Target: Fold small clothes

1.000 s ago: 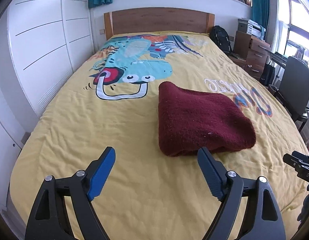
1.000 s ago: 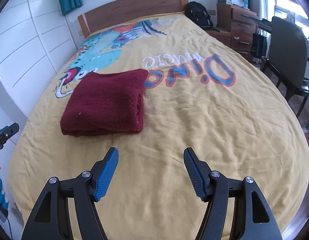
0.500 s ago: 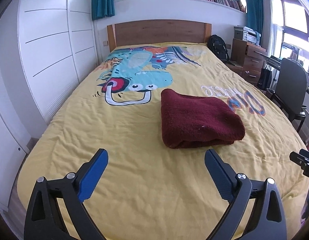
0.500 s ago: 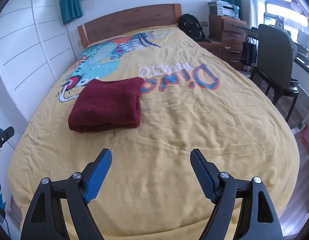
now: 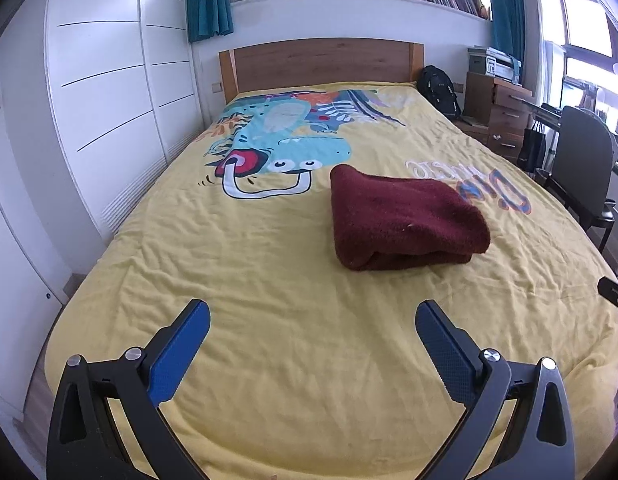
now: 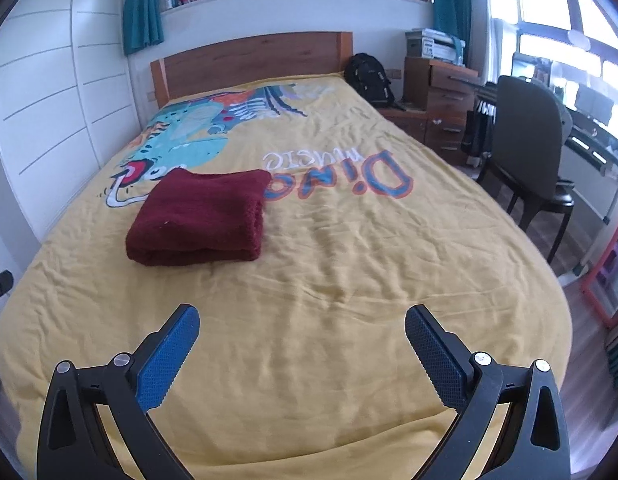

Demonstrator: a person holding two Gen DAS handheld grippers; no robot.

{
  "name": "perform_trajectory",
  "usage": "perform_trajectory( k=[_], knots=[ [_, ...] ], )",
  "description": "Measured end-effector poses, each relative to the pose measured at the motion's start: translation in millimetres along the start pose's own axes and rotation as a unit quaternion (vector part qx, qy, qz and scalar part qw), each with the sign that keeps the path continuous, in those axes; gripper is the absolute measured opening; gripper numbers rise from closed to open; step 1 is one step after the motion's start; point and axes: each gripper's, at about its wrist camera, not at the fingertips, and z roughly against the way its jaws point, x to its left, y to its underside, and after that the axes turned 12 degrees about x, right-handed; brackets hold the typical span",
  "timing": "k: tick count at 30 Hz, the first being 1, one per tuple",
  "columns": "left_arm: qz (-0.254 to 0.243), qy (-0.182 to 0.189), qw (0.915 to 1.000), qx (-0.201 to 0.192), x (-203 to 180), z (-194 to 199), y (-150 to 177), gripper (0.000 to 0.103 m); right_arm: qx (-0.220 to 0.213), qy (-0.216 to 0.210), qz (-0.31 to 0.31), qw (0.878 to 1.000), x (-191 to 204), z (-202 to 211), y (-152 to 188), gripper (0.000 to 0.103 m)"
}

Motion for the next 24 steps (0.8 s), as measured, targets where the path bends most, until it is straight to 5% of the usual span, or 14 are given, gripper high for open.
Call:
perform_trajectory(
  k=[24],
  knots=[
    [0.012,0.001,0.9993,-0.035,1,28,15,0.102,-0.035,0.008,-0.011,0.999,0,24,14,0.103]
  ],
)
